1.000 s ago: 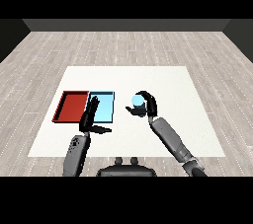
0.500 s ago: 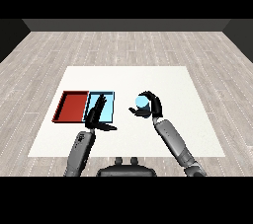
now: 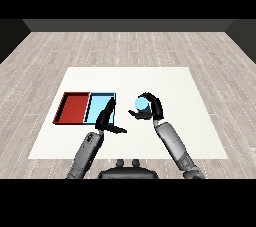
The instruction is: Pick the blue can and put it in the blue box
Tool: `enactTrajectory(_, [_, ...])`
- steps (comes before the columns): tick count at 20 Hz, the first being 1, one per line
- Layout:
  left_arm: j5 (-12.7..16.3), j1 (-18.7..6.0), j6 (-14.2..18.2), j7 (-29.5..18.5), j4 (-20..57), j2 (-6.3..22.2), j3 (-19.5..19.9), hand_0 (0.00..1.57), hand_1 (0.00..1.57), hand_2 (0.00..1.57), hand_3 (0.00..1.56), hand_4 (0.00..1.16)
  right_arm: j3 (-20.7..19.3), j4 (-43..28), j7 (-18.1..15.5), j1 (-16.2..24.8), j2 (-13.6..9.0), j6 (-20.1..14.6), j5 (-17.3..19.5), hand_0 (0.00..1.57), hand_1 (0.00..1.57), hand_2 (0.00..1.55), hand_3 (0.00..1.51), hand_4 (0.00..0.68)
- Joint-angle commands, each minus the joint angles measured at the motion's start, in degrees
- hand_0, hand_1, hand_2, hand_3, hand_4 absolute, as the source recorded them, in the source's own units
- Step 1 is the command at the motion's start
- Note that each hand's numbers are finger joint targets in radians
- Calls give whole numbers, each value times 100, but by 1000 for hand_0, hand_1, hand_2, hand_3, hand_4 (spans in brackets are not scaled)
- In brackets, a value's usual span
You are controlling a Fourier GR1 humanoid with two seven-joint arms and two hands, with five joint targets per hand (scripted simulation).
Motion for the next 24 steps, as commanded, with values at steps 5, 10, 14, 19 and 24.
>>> enactTrajectory(5, [161, -113, 277, -311, 595, -3, -254, 0, 0, 0, 0, 0, -169, -428, 327, -41, 236, 400, 478, 1489, 1489, 1466, 1399, 606])
enactTrajectory(10, [471, -467, 569, -22, 696, -3, -520, 0, 0, 0, 0, 0, -203, -136, -85, 130, 595, 528, 660, 1486, 1486, 1468, 1398, 605])
enactTrajectory(14, [514, -270, 593, -171, 572, -3, -599, 0, 0, 0, 0, 0, -314, -194, 93, 9, 666, 600, 723, 1481, 1481, 1465, 1399, 605])
enactTrajectory(19, [680, -455, 749, 130, 524, -3, -735, 0, 0, 0, 0, 0, -145, 362, -140, -367, 671, 368, 454, 1479, 1479, 1459, 1393, 605])
enactTrajectory(24, [1058, -662, 1171, -524, 1176, -3, -1211, 0, 0, 0, 0, 0, -194, -248, 503, -412, 673, 627, 688, 1482, 1482, 1458, 1394, 609])
